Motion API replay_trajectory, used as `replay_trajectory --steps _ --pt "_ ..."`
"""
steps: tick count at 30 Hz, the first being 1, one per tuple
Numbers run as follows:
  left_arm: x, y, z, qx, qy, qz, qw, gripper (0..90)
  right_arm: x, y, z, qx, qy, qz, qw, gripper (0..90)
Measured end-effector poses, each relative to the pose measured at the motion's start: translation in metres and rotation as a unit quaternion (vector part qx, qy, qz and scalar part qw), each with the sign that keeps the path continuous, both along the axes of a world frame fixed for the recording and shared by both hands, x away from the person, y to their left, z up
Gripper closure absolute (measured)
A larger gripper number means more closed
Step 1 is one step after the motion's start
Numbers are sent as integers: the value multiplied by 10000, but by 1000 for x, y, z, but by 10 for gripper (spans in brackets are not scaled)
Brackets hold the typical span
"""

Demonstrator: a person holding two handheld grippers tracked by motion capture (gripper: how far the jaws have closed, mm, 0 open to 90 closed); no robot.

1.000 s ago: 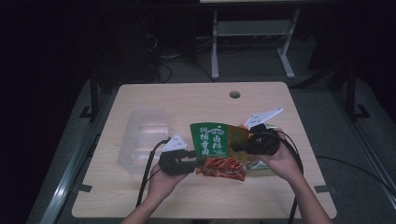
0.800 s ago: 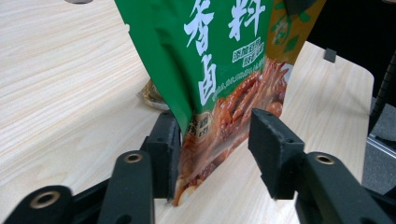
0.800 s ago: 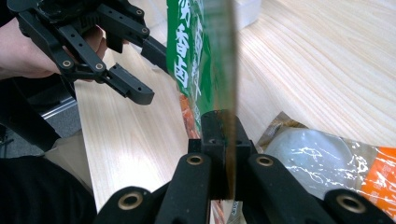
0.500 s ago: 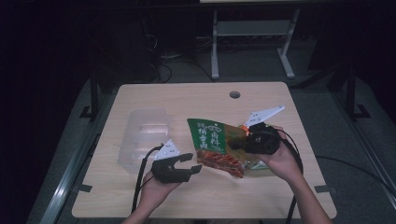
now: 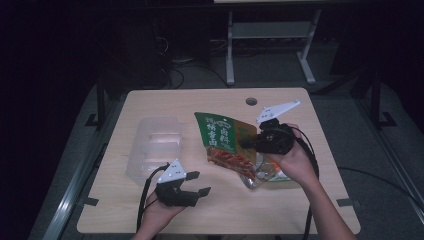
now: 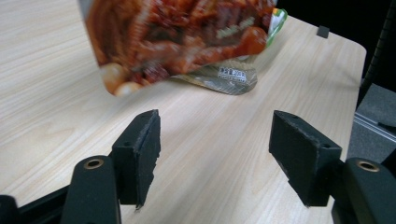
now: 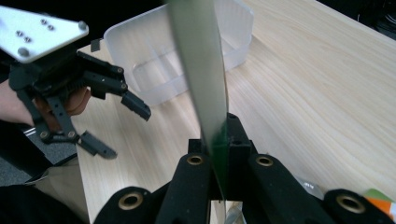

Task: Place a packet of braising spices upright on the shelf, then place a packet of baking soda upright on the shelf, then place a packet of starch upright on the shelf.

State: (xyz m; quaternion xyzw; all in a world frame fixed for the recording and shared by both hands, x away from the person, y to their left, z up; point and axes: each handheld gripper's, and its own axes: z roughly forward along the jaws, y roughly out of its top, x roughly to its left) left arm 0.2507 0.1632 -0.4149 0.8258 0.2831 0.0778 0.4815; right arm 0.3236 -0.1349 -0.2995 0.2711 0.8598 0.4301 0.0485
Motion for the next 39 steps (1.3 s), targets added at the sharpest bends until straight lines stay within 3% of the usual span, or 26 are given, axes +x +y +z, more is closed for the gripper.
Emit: replay_trajectory --steps 6,28,39 --pt "-2 -2 0 80 -79 -42 9999 309 13 9 4 -212 39 -71 9997 900" --pt "-8 -7 0 62 -115 -181 9998 295 17 17 22 -234 -82 -77 9997 900" --pt "-11 -9 -1 138 -109 -299 9994 294 25 34 34 -225 -214 -1 9995 900"
